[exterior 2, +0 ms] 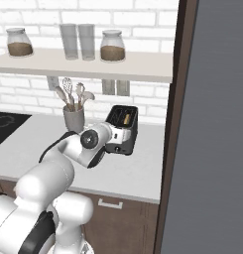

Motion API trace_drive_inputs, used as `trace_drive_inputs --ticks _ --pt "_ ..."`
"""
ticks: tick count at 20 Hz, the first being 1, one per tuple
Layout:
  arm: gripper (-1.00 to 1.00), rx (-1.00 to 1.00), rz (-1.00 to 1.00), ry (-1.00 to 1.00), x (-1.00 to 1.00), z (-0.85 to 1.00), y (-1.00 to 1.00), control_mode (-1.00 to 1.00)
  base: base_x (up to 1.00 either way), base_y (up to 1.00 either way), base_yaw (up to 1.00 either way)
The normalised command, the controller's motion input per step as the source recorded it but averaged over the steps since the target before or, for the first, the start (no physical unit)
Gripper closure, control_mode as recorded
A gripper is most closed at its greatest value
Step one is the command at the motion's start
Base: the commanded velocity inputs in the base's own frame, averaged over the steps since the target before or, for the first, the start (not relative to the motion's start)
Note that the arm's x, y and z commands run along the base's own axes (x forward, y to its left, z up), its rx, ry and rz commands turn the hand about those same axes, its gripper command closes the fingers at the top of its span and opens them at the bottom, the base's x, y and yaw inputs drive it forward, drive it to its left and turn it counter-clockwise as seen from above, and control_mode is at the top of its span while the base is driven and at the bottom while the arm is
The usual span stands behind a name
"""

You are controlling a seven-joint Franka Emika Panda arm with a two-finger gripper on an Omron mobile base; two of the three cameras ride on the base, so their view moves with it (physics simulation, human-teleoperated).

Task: Start the toaster. Once the lever pops up, take the bread to the plate on the dining counter.

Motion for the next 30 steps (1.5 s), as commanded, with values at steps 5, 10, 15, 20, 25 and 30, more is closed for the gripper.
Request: trace_drive_inputs --ticks 5,10,15,20,25,30 --pt "-1.00 0.00 0.00 0.02 0.00 0.00 0.00 -1.00 0.00 0.00 0.00" --pt "-1.00 0.00 0.00 0.05 0.00 0.00 0.00 -1.00 0.00 0.00 0.00" --pt "-1.00 0.00 0.00 0.04 0.00 -0.01 0.00 -1.00 0.00 0.00 0.00" --pt "-1.00 0.00 0.00 0.00 0.00 -0.03 0.00 -1.00 0.00 0.00 0.00" --pt "-1.00 0.00 0.00 0.00 0.00 0.00 0.00 -1.00 0.00 0.00 0.00" --pt "-1.00 0.00 0.00 0.00 0.00 0.00 0.00 -1.00 0.00 0.00 0.00"
